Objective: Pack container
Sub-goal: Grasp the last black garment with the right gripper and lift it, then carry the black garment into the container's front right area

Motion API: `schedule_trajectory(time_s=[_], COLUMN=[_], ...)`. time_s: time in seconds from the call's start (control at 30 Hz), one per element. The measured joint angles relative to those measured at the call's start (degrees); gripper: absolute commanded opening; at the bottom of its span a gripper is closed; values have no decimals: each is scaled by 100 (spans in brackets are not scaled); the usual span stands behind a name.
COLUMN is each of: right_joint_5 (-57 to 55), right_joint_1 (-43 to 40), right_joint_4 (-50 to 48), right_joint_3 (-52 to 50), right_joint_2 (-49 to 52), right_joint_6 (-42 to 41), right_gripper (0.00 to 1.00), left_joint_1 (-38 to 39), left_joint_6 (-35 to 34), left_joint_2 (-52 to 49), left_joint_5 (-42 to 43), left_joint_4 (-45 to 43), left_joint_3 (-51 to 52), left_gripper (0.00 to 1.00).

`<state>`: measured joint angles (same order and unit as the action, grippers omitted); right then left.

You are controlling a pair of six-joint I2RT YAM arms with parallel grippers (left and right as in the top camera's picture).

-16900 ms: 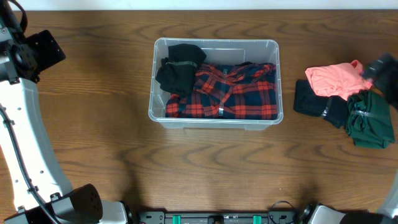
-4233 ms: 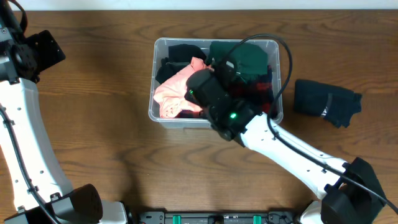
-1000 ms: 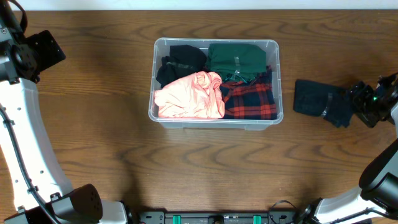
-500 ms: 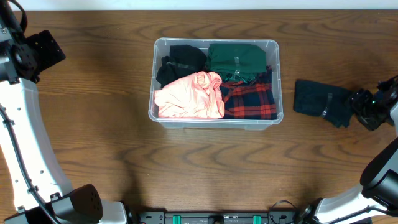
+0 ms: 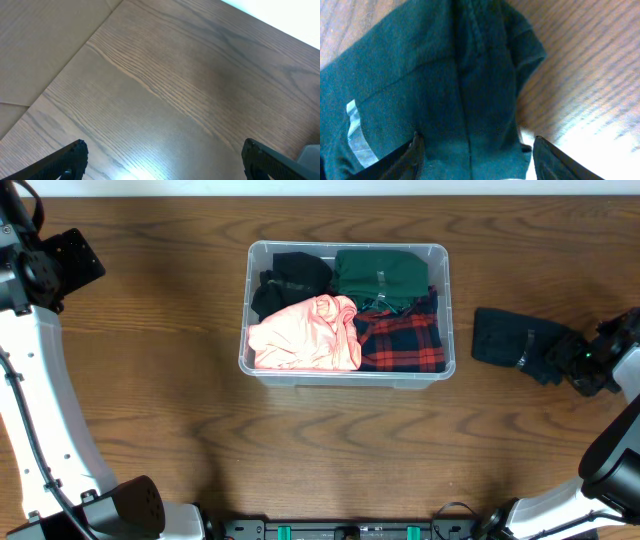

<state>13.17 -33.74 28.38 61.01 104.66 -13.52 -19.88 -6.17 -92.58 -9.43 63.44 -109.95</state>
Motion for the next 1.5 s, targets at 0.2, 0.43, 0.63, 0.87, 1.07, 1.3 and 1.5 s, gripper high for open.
schedule_trajectory(time_s=[0.2, 0.43, 0.63, 0.87, 1.07, 1.3, 1.5], right_joint_5=[-15, 17, 162, 745, 1263, 1958, 2391], right_joint_1=[116, 243, 243, 256, 365, 625, 1298], right_joint_4=[-402, -549, -546, -160, 57, 192, 157], right_joint_3=[-256, -282, -280, -96, 286, 450, 450], right_joint_2=[0, -2, -28, -586, -1829, -3045, -3646], right_joint_6=[9, 13, -103, -138, -138, -177, -378], right_gripper=[54, 1, 1, 1, 1, 1, 1], left_joint_1=[-2, 0, 0, 0, 0, 0, 0], left_joint_6=[-2, 0, 0, 0, 0, 0, 0], left_joint_2=[0, 0, 0, 0, 0, 0, 0], left_joint_5=[0, 0, 0, 0, 0, 0, 0], left_joint_4=[-2, 0, -2, -2, -2, -2, 0], left_joint_3=[0, 0, 0, 0, 0, 0, 0], left_gripper=[98, 98, 98, 98, 98, 98, 98])
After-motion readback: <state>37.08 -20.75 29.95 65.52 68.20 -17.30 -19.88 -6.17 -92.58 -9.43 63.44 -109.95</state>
